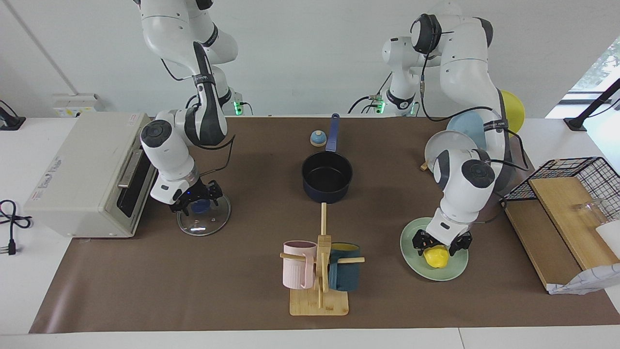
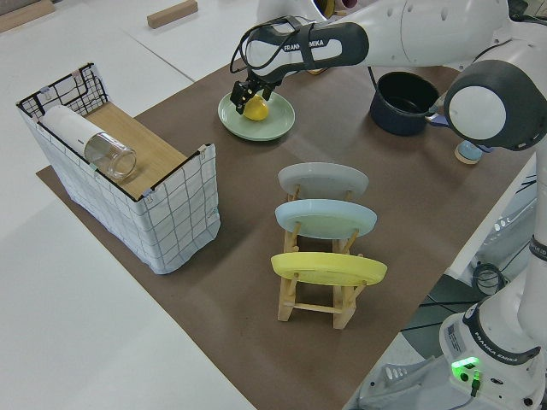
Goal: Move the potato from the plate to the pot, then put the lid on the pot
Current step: 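Grasp the yellow potato with the left gripper while the right gripper reaches the lid, then carry the potato with the left gripper over the black saucepan, then release the potato into the saucepan while the right gripper lifts the lid, then withdraw the left gripper while the right gripper carries the lid over the saucepan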
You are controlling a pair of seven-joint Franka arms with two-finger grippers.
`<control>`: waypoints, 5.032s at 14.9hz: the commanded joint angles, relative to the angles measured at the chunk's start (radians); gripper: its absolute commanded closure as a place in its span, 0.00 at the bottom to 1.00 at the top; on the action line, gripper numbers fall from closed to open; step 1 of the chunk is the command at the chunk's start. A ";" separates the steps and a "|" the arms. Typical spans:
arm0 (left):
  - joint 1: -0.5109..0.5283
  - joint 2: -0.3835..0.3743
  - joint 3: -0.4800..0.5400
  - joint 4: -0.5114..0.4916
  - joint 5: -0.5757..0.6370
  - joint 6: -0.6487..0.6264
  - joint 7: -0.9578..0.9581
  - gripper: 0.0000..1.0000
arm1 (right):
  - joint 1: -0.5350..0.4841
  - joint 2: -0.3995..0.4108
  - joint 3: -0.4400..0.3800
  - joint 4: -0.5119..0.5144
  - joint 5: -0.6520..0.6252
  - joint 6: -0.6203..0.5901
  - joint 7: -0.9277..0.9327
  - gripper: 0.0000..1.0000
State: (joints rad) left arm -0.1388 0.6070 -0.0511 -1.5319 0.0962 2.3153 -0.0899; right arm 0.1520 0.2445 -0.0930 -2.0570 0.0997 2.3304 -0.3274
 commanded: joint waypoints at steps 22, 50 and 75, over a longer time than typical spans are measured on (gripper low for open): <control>-0.362 -0.579 -0.001 -0.261 -0.182 -0.447 -0.620 1.00 | -0.008 -0.002 -0.001 -0.020 -0.044 -0.017 -0.030 0.47; -0.550 -0.444 0.002 -0.599 -0.179 0.147 -0.752 1.00 | 0.184 0.006 0.004 0.190 -0.046 -0.275 0.255 1.00; -0.325 -0.507 0.010 -0.345 -0.171 -0.267 -0.435 0.00 | 0.270 0.009 0.006 0.236 -0.064 -0.289 0.465 1.00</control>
State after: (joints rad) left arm -0.5441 0.1148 -0.0366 -1.9689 -0.0714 2.1776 -0.6208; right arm 0.4235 0.2472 -0.0907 -1.8508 0.0511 2.0657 0.0995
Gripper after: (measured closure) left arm 0.000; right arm 0.564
